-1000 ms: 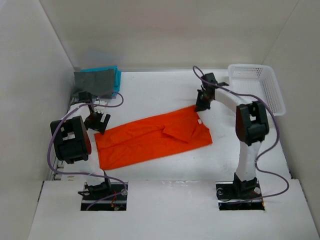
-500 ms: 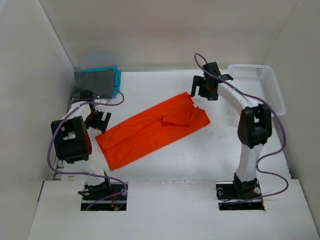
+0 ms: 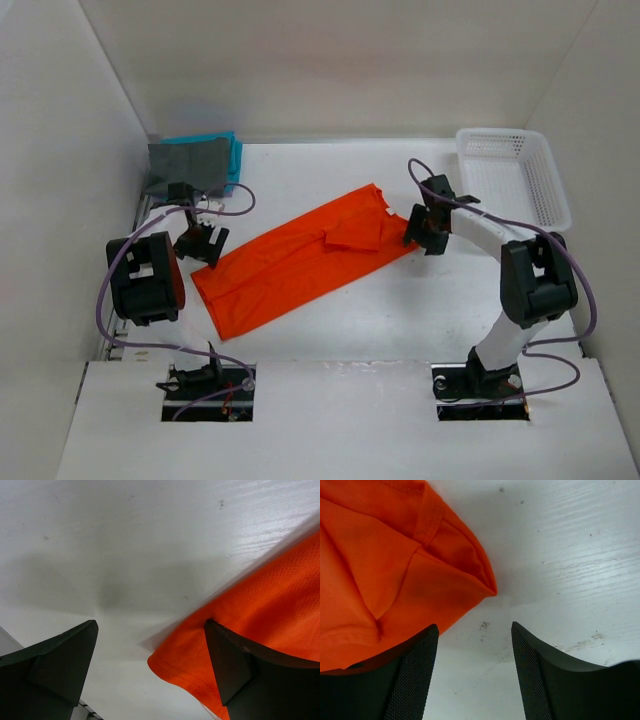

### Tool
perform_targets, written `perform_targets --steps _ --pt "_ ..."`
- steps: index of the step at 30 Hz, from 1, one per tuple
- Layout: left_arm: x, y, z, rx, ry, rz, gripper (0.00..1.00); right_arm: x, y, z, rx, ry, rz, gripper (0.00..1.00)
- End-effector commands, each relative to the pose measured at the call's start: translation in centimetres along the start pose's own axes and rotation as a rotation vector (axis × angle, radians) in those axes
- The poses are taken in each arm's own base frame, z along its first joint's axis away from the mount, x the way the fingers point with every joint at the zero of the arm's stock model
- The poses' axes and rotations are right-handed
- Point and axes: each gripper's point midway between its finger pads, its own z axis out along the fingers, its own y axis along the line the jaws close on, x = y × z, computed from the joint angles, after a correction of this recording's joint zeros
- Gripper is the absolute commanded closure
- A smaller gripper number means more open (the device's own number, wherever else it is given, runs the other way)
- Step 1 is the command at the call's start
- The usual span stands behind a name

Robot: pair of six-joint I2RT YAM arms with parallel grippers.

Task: Fold and stack the t-shirts
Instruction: Fold the other side of the tshirt into a rectangle, then rotate the tshirt 90 degrees

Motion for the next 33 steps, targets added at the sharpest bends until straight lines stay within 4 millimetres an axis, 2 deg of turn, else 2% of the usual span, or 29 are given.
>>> perform_targets --steps 1,6,8,12,16,20,22,24,27,29,30,31,33 --pt "0.0 -0.1 0.1 -0.001 -0.024 -0.009 0.10 -2.1 1.8 0.5 -0.077 -0.055 0.097 0.36" --pt "0.4 0.3 0.0 -0.008 -0.029 -0.025 0.10 -2.7 2.5 1.7 -0.078 -0.038 0.119 0.34" --pt "0.7 0.5 0.0 -0.009 -0.027 -0.030 0.10 -3.3 2.5 1.9 -0.081 -0.041 0.136 0.39" --pt "0.9 0.8 0.0 -0.012 -0.026 -0.039 0.10 -3.5 2.9 2.1 -0.114 0.006 0.154 0.57" --pt "0.7 0.9 -0.2 -0.012 -0.024 -0.041 0.10 -4.0 4.1 2.6 -0.157 0.048 0.153 0.91" --pt "0.8 0.8 -0.5 -0.008 -0.018 -0.038 0.10 -6.0 5.8 3.4 -0.181 0.047 0.136 0.97" --pt "0.8 0.5 -0.6 0.005 -0.014 -0.031 0.10 -8.1 7.0 3.9 -0.194 0.029 0.125 0.98" --pt "0.5 -0.2 -0.8 0.026 -0.012 -0.019 0.10 -11.2 8.3 4.6 -0.200 -0.009 0.114 0.98" --pt "-0.2 -1.9 -0.9 0.079 -0.008 0.002 0.10 -17.6 11.1 5.7 -0.227 -0.106 0.064 0.98" --pt "-0.6 -3.3 -0.8 0.116 0.003 0.030 0.11 -22.6 13.4 5.5 -0.259 -0.226 0.014 0.95" --pt "-0.7 -4.0 -0.8 0.130 0.009 0.043 0.11 -24.9 15.0 4.9 -0.298 -0.294 -0.013 0.92" --pt "-0.9 -4.6 -0.8 0.142 0.015 0.057 0.11 -26.3 16.6 4.1 -0.342 -0.349 -0.035 0.84" --pt "-1.2 -5.8 -1.1 0.163 0.026 0.086 0.11 -27.5 18.0 2.6 -0.387 -0.411 -0.060 0.71"
